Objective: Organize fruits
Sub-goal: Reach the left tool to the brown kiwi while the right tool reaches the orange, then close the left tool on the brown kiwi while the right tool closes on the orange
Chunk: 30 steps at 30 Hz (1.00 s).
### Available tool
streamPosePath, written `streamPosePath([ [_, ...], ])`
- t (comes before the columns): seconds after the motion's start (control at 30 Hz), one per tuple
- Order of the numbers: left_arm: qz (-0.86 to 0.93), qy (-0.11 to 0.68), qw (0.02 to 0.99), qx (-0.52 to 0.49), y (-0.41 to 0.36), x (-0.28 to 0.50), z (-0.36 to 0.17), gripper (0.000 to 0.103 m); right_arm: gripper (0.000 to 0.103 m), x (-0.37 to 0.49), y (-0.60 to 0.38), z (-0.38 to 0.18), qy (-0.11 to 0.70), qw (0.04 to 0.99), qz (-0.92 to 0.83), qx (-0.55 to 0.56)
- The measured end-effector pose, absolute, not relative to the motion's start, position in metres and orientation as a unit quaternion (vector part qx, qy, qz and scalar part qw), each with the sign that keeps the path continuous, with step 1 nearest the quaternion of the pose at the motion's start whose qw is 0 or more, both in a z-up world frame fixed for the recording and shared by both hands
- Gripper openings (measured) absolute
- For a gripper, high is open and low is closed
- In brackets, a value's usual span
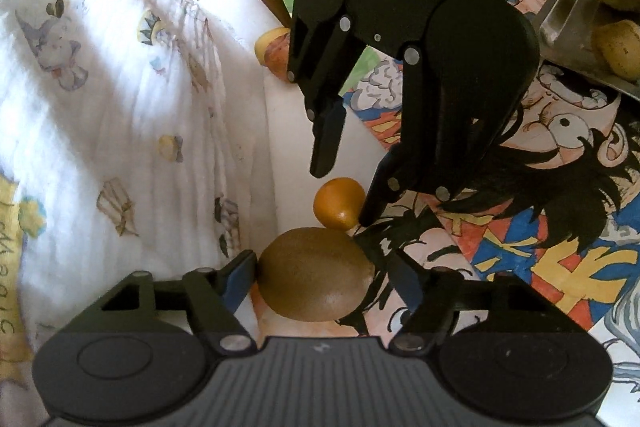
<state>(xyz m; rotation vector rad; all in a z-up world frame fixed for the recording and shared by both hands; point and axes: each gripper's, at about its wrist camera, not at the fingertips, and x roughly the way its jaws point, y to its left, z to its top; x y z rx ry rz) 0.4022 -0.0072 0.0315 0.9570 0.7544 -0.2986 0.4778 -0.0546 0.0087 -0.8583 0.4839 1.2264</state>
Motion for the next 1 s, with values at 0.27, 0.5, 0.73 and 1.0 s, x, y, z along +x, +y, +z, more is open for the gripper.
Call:
streamPosePath([
  [0.27,-0.122,0.346,0.803,0.47,-0.01,0.401,0.026,0.066,0.034,0.476,-0.052,0.008,0.218,0.706,0.557,-0.379],
  [0.5,-0.122,0.341,0.799,0.48,-0.013,0.402,0.023,0.065,0.033,0.48,-0.057,0.01,0.219,0.709,0.557,-0.372],
  [0.73,-0.121,0.351,0.806,0.461,-0.014,0.398,0.026,0.063,0.033,0.484,-0.064,0.007,0.224,0.712,0.554,-0.369],
  [1.0,-0.12,0.407,0.832,0.358,-0.005,0.4,0.049,0.063,0.033,0.483,-0.084,0.011,0.247,0.704,0.552,-0.373],
])
